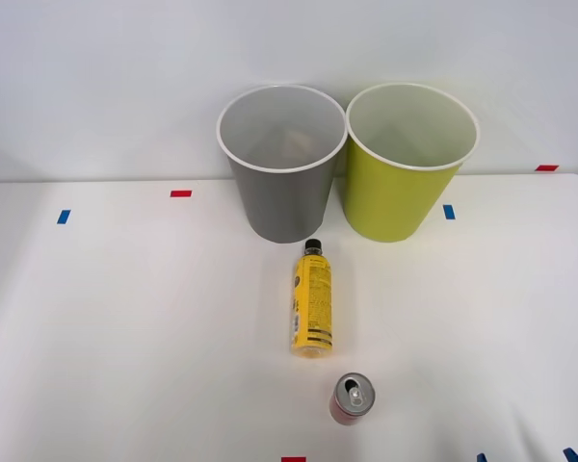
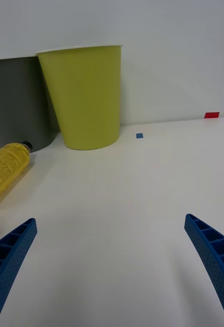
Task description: Put cans in the gray bin, plastic bottles in the light green bin
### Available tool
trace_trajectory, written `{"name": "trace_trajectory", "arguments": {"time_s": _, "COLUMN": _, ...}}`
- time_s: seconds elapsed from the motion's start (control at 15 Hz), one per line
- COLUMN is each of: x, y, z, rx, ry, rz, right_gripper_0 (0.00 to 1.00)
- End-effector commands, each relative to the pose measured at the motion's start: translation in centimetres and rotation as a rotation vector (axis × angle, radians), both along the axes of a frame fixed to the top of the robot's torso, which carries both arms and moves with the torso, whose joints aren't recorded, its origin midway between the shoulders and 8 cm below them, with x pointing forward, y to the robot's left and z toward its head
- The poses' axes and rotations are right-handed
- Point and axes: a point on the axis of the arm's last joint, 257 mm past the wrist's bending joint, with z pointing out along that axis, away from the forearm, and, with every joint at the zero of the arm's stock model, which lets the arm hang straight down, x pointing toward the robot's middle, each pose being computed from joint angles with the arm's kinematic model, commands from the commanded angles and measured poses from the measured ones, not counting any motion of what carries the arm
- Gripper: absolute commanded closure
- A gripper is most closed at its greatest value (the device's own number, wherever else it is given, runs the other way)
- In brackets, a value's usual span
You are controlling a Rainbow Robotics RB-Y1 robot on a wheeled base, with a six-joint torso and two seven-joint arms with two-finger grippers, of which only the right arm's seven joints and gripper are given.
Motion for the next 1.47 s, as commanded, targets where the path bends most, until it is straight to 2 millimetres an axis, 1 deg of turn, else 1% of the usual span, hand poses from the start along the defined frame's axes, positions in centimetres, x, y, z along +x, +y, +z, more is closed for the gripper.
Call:
{"name": "trace_trajectory", "arguments": {"time_s": 0.07, "x": 0.0, "y": 0.0, "z": 0.0, "rx": 0.0, "ry": 0.0, "rz": 0.0, "right_gripper_0": 0.0}}
{"name": "trace_trajectory", "arguments": {"time_s": 1.47, "x": 0.0, "y": 0.0, "z": 0.0, "rx": 0.0, "ry": 0.0, "rz": 0.0, "right_gripper_0": 0.0}}
